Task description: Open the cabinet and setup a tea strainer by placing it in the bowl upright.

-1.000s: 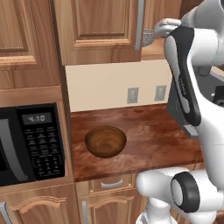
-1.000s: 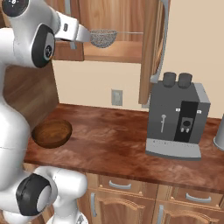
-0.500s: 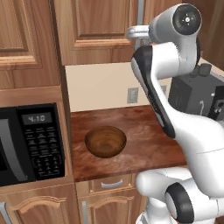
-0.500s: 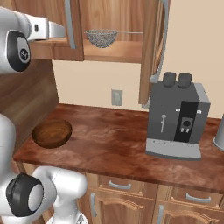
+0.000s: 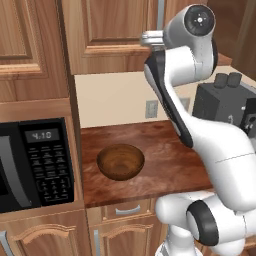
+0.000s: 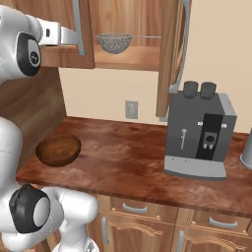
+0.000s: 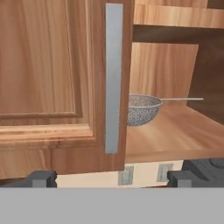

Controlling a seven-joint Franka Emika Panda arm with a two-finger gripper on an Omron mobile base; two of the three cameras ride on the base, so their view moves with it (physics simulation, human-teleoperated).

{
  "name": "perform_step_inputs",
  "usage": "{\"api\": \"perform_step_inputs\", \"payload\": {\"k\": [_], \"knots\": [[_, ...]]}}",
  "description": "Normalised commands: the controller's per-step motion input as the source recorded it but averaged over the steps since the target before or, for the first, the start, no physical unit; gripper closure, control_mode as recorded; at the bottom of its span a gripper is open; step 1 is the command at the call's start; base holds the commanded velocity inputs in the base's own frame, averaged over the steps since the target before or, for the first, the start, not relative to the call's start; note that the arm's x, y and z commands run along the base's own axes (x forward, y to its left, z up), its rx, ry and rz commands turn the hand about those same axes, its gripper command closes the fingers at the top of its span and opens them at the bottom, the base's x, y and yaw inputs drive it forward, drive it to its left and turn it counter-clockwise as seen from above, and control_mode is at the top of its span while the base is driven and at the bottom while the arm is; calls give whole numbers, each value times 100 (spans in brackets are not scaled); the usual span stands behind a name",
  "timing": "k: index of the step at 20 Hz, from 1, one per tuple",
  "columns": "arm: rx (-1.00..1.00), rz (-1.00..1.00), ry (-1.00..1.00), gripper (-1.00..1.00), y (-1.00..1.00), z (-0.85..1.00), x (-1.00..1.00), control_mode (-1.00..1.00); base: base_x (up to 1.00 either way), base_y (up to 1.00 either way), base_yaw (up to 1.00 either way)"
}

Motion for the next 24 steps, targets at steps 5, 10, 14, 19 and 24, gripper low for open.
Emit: {"api": "perform_step_inputs", "payload": {"k": [5, 10, 14, 19, 24], "knots": [[7, 0, 20, -100, -3, 10, 30, -100, 0, 0, 0], [0, 0, 0, -100, -3, -3, 9, -100, 0, 0, 0], [0, 0, -3, -100, -18, -18, 19, -100, 0, 0, 0], [0, 0, 0, -100, -19, -4, 34, -100, 0, 0, 0], [0, 1, 0, -100, 0, 0, 36, -100, 0, 0, 0]]}}
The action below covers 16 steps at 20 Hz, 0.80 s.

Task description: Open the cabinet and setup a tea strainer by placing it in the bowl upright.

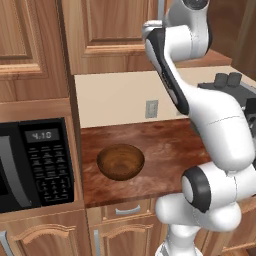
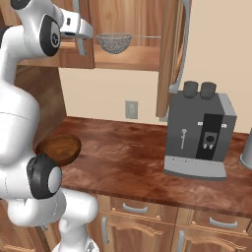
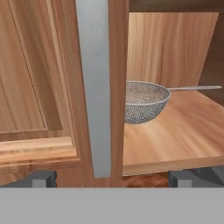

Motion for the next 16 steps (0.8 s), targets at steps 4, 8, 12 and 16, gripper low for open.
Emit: {"api": "perform_step_inputs", "payload": {"k": [4, 8, 12, 16], "knots": [[0, 0, 0, -100, 0, 0, 46, -100, 0, 0, 0], [0, 1, 0, -100, 0, -1, 45, -100, 0, 0, 0], [0, 0, 0, -100, 4, -2, 39, -100, 0, 0, 0], [0, 0, 0, -100, 6, 0, 37, -100, 0, 0, 0]]}}
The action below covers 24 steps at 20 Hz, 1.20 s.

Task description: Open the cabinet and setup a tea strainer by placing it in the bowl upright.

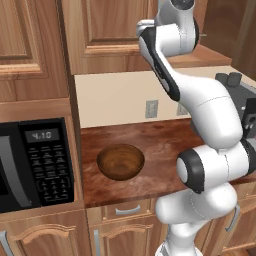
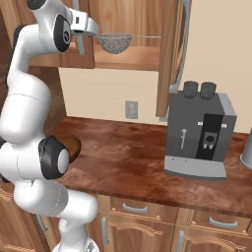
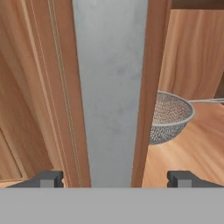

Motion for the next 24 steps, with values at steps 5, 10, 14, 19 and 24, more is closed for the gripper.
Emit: {"api": "perform_step_inputs", "payload": {"k": [5, 10, 14, 19, 24], "knots": [[0, 0, 0, -100, 0, 0, 31, -100, 0, 0, 0], [0, 1, -7, 100, 0, -7, 31, -100, 0, 0, 0], [1, 2, -14, 100, 0, -15, 29, -100, 0, 0, 0], [2, 2, -15, 100, 0, -15, 24, -100, 0, 0, 0], [1, 2, -9, 100, -2, -5, 22, -100, 0, 0, 0]]}}
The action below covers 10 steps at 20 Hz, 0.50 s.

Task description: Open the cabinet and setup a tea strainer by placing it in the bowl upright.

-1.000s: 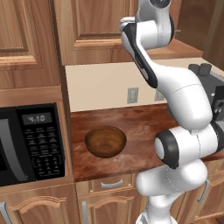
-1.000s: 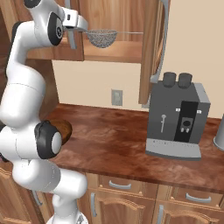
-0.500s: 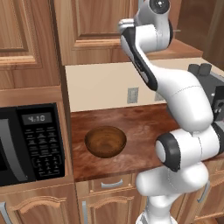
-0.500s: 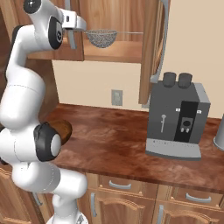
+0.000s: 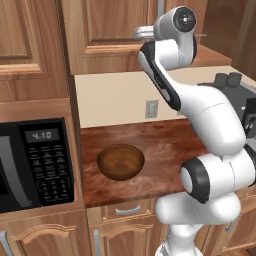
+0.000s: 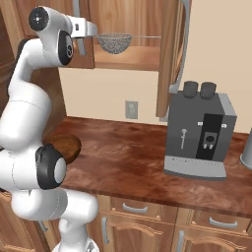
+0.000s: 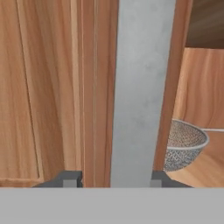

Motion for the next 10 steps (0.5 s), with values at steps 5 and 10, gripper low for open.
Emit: {"api": "perform_step_inputs", "payload": {"k": [5, 10], "knots": [[0, 0, -1, 100, -34, -12, 19, -100, 0, 0, 0], [-1, 0, 0, 100, -26, -11, 12, -100, 0, 0, 0]]}}
